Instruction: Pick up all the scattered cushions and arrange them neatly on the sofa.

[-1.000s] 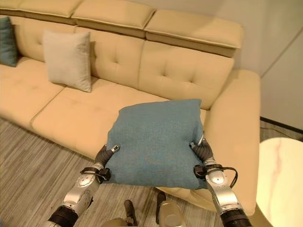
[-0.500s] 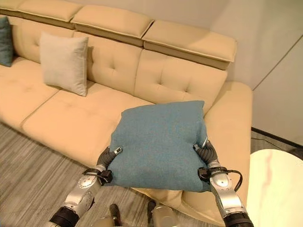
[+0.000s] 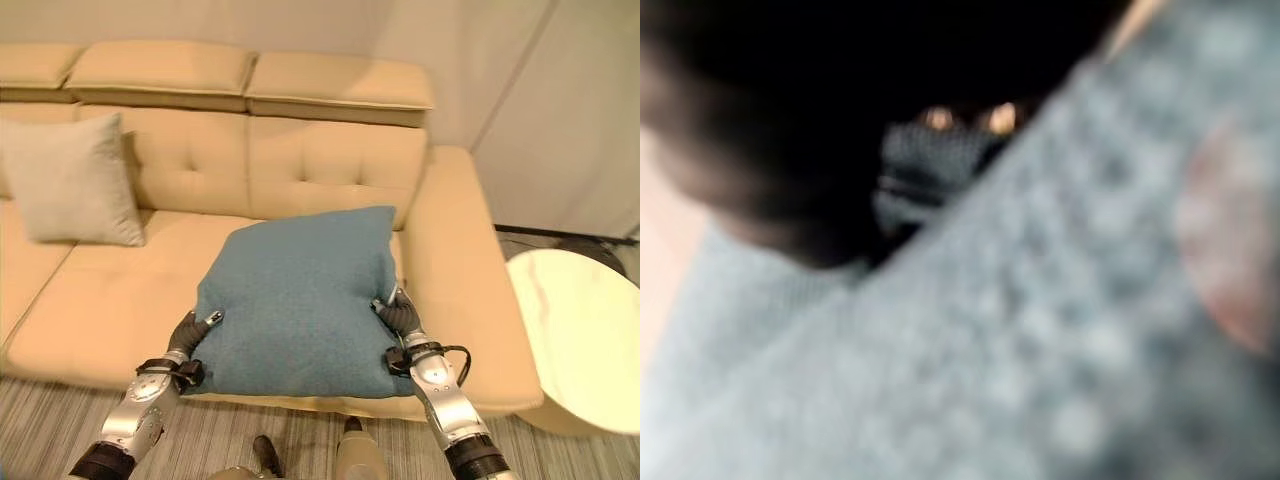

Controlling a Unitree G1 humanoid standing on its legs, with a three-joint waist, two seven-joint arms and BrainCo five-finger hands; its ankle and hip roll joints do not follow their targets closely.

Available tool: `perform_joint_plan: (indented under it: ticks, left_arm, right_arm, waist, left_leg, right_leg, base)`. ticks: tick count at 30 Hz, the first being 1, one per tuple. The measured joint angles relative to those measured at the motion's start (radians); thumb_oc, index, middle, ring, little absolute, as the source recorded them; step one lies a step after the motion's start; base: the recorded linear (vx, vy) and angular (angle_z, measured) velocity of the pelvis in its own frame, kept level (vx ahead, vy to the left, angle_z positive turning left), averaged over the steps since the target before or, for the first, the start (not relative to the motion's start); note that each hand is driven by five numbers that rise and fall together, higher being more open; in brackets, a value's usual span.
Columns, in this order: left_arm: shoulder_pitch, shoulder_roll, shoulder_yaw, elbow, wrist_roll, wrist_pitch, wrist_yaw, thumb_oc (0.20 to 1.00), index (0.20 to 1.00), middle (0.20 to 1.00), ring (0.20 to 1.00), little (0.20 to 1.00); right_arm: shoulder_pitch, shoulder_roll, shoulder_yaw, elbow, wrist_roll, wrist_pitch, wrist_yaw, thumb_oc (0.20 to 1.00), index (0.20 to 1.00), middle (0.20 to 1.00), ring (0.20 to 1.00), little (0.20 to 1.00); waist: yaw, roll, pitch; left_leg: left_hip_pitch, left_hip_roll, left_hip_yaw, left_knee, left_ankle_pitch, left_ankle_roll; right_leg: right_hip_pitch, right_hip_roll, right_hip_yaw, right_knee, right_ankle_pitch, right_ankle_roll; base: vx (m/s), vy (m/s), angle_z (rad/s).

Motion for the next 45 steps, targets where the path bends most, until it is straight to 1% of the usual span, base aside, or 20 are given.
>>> perform_joint_plan:
  ticks: [1, 3, 6, 7, 9, 11, 17, 20, 23, 24, 25, 27, 28, 29, 30, 31, 32, 36, 40, 45]
  left_arm:
    - [0.000, -0.017, -0.001, -0.013, 0.000, 0.000, -0.001, 0.200, 0.200, 0.200, 0.200, 0.200]
    - [-0.001, -0.035, -0.005, -0.013, 0.000, 0.001, -0.002, 0.200, 0.200, 0.200, 0.200, 0.200]
    - [0.001, -0.063, -0.030, -0.013, 0.000, 0.001, -0.008, 0.200, 0.200, 0.200, 0.200, 0.200]
    - [-0.003, -0.066, -0.037, -0.013, 0.000, 0.001, -0.010, 0.200, 0.200, 0.200, 0.200, 0.200]
    - [-0.001, -0.074, -0.046, -0.013, 0.000, 0.002, -0.010, 0.200, 0.200, 0.200, 0.200, 0.200]
    - [-0.004, -0.077, -0.054, -0.013, 0.000, 0.002, -0.010, 0.200, 0.200, 0.200, 0.200, 0.200]
    - [-0.018, -0.084, -0.072, -0.015, 0.001, 0.002, -0.015, 0.200, 0.200, 0.200, 0.200, 0.200]
    - [-0.016, -0.084, -0.075, -0.015, 0.001, 0.006, -0.015, 0.200, 0.200, 0.200, 0.200, 0.200]
    - [-0.013, -0.082, -0.079, -0.013, 0.001, 0.013, -0.015, 0.200, 0.200, 0.200, 0.200, 0.200]
    - [-0.011, -0.083, -0.079, -0.013, 0.001, 0.013, -0.015, 0.200, 0.200, 0.200, 0.200, 0.200]
    - [-0.007, -0.093, -0.079, -0.013, 0.001, 0.013, -0.014, 0.200, 0.200, 0.200, 0.200, 0.200]
    - [-0.020, -0.061, -0.076, -0.018, 0.001, 0.012, -0.014, 0.200, 0.200, 0.200, 0.200, 0.200]
    - [-0.023, -0.039, -0.076, -0.018, 0.001, 0.014, -0.015, 0.200, 0.200, 0.200, 0.200, 0.200]
    - [-0.021, -0.035, -0.075, -0.019, 0.001, 0.015, -0.014, 0.200, 0.200, 0.200, 0.200, 0.200]
    - [-0.019, -0.019, -0.063, -0.019, 0.002, 0.014, -0.014, 0.200, 0.200, 0.200, 0.200, 0.200]
    - [-0.019, -0.011, -0.056, -0.019, 0.002, 0.014, -0.014, 0.200, 0.200, 0.200, 0.200, 0.200]
    - [-0.019, -0.003, -0.053, -0.019, 0.002, 0.014, -0.014, 0.200, 0.200, 0.200, 0.200, 0.200]
    - [-0.023, -0.001, -0.027, -0.021, 0.002, 0.014, -0.013, 0.200, 0.200, 0.200, 0.200, 0.200]
    - [-0.024, -0.016, -0.022, -0.035, 0.015, 0.014, -0.013, 0.200, 0.200, 0.200, 0.200, 0.200]
    - [-0.024, -0.032, -0.022, -0.044, 0.044, 0.013, -0.025, 0.200, 0.200, 0.200, 0.200, 0.200]
  right_arm:
    - [0.002, -0.006, -0.027, 0.000, 0.000, 0.000, 0.002, 0.200, 0.200, 0.200, 0.200, 0.200]
    - [0.012, -0.008, -0.041, 0.001, 0.000, 0.000, 0.002, 0.200, 0.200, 0.200, 0.200, 0.200]
    - [0.037, -0.049, -0.060, 0.011, 0.000, 0.000, 0.005, 0.200, 0.200, 0.200, 0.200, 0.200]
    - [0.052, -0.046, -0.071, 0.011, 0.000, 0.000, 0.005, 0.200, 0.200, 0.200, 0.200, 0.200]
    - [0.054, -0.048, -0.092, 0.011, 0.000, 0.000, 0.009, 0.200, 0.200, 0.200, 0.200, 0.200]
    - [0.056, -0.051, -0.102, 0.011, 0.001, 0.000, 0.014, 0.200, 0.200, 0.200, 0.200, 0.200]
    - [0.081, -0.068, -0.123, 0.000, 0.006, 0.000, 0.014, 0.200, 0.200, 0.200, 0.200, 0.200]
    - [0.083, -0.066, -0.125, 0.000, 0.007, 0.001, 0.012, 0.200, 0.200, 0.200, 0.200, 0.200]
    - [0.085, -0.066, -0.124, 0.000, 0.007, 0.003, 0.014, 0.200, 0.200, 0.200, 0.200, 0.200]
    - [0.085, -0.068, -0.125, -0.002, 0.007, 0.003, 0.014, 0.200, 0.200, 0.200, 0.200, 0.200]
    - [0.091, -0.070, -0.127, -0.001, 0.006, 0.003, 0.013, 0.200, 0.200, 0.200, 0.200, 0.200]
    - [0.094, -0.043, -0.120, -0.006, 0.005, 0.003, 0.005, 0.200, 0.200, 0.200, 0.200, 0.200]
    - [0.094, -0.027, -0.118, -0.012, 0.003, 0.004, 0.006, 0.200, 0.200, 0.200, 0.200, 0.200]
    - [0.094, -0.018, -0.115, -0.012, 0.000, 0.004, 0.006, 0.200, 0.200, 0.200, 0.200, 0.200]
    - [0.085, -0.008, -0.094, -0.008, -0.001, 0.005, 0.007, 0.200, 0.200, 0.200, 0.200, 0.200]
    - [0.082, 0.002, -0.089, -0.006, -0.001, 0.005, 0.011, 0.200, 0.200, 0.200, 0.200, 0.200]
    - [0.085, 0.006, -0.082, -0.006, -0.001, 0.005, 0.014, 0.200, 0.200, 0.200, 0.200, 0.200]
    - [0.058, 0.005, -0.077, -0.007, -0.001, 0.005, 0.022, 0.200, 0.200, 0.200, 0.200, 0.200]
    - [0.048, -0.007, -0.088, -0.006, -0.001, 0.005, 0.022, 0.200, 0.200, 0.200, 0.200, 0.200]
    - [0.048, -0.040, -0.099, -0.005, -0.002, 0.006, 0.022, 0.200, 0.200, 0.200, 0.200, 0.200]
  waist:
    - [-0.009, 0.010, 0.003]
    - [-0.037, 0.024, 0.011]
    - [-0.033, 0.062, 0.016]
    - [-0.039, 0.055, 0.015]
    - [-0.026, 0.046, 0.016]
    - [-0.019, 0.040, 0.018]
    - [-0.023, 0.040, 0.017]
    - [-0.015, -0.002, 0.032]
    - [-0.009, -0.012, 0.038]
    - [-0.008, 0.003, 0.034]
    - [-0.023, 0.051, 0.020]
    - [-0.037, 0.022, -0.005]
    - [-0.042, 0.011, -0.008]
    - [-0.042, 0.011, -0.009]
    - [-0.013, 0.010, -0.005]
    - [-0.010, 0.010, -0.003]
    - [-0.008, 0.010, -0.004]
    - [0.002, 0.019, 0.003]
    - [-0.007, 0.060, 0.018]
    - [-0.018, 0.081, 0.005]
  left_leg:
    - [-0.024, 0.011, -0.016, 0.009, 0.017, -0.021]
    - [-0.032, 0.021, -0.061, 0.009, 0.029, -0.029]
    - [-0.049, 0.069, -0.092, 0.064, 0.036, -0.052]
    - [-0.074, 0.073, -0.116, 0.107, 0.043, -0.062]
    - [-0.094, 0.072, -0.141, 0.152, 0.112, -0.099]
    - [-0.116, 0.074, -0.139, 0.189, 0.141, -0.092]
    - [-0.109, 0.069, -0.120, 0.186, 0.104, -0.074]
    - [-0.117, 0.052, -0.183, 0.175, 0.050, -0.085]
    - [-0.145, 0.054, -0.196, 0.134, 0.059, -0.066]
    - [-0.149, 0.061, -0.198, 0.119, 0.082, -0.052]
    - [-0.146, 0.091, -0.195, 0.119, 0.105, -0.022]
    - [-0.106, 0.040, -0.146, 0.057, 0.069, 0.011]
    - [-0.076, -0.012, -0.119, 0.034, 0.057, 0.037]
    - [-0.065, -0.022, -0.115, 0.029, 0.052, 0.043]
    - [-0.034, -0.036, -0.074, 0.010, 0.043, 0.053]
    - [-0.027, -0.037, -0.067, 0.009, 0.038, 0.057]
    - [-0.024, -0.037, -0.064, 0.009, 0.037, 0.055]
    - [-0.027, -0.025, -0.085, 0.006, 0.025, 0.070]
    - [-0.040, 0.024, -0.100, 0.006, 0.058, 0.038]
    - [-0.041, 0.056, -0.120, 0.011, 0.070, 0.019]
  right_leg:
    - [0.003, 0.017, -0.008, -0.030, 0.017, -0.015]
    - [0.028, 0.045, 0.011, -0.062, 0.032, -0.028]
    - [0.057, 0.080, -0.027, -0.057, 0.006, -0.085]
    - [0.064, 0.070, -0.034, -0.060, -0.005, -0.106]
    - [0.076, 0.055, -0.056, -0.045, -0.037, -0.150]
    - [0.100, 0.049, -0.069, -0.063, -0.041, -0.156]
    - [0.135, 0.097, -0.086, -0.078, -0.046, -0.189]
    - [0.163, 0.107, -0.043, -0.126, -0.029, -0.212]
    - [0.222, 0.116, -0.011, -0.173, -0.014, -0.196]
    - [0.227, 0.125, -0.004, -0.168, -0.020, -0.184]
    - [0.251, 0.156, 0.000, -0.160, -0.043, -0.152]
    - [0.195, 0.097, 0.037, -0.064, -0.108, -0.101]
    - [0.181, 0.051, 0.056, -0.025, -0.127, -0.064]
    - [0.183, 0.040, 0.058, -0.014, -0.130, -0.059]
    - [0.132, 0.018, 0.075, 0.097, -0.142, -0.020]
    - [0.091, 0.011, 0.081, 0.173, -0.154, 0.006]
    - [0.084, 0.009, 0.077, 0.188, -0.163, 0.015]
    - [0.101, 0.030, 0.080, 0.056, -0.145, 0.002]
    - [0.171, 0.092, 0.053, -0.095, -0.063, -0.073]
    - [0.192, 0.123, 0.022, -0.102, -0.071, -0.095]
  base:
    - [0.10, -0.112, 0.12]
    - [0.15, -0.110, 0.43]
    - [0.13, -0.188, 0.36]
    - [0.06, -0.080, 0.59]
    - [0.13, -0.086, 0.44]
    - [0.09, -0.013, 0.26]
    - [0.13, 0.032, 0.04]
    - [0.15, 0.066, -0.32]
    - [0.18, 0.144, -0.51]
    - [0.20, 0.217, -0.58]
    - [0.12, 0.151, -0.38]
    - [0.15, 0.190, -0.37]
    - [0.19, 0.219, -0.41]
    - [0.12, 0.120, -0.64]
    - [0.14, 0.080, -0.60]
    - [0.12, 0.024, -0.53]
    - [0.14, -0.027, -0.23]
    - [0.09, -0.043, 0.00]
    - [0.10, -0.070, 0.13]
    - [0.11, -0.065, 0.14]
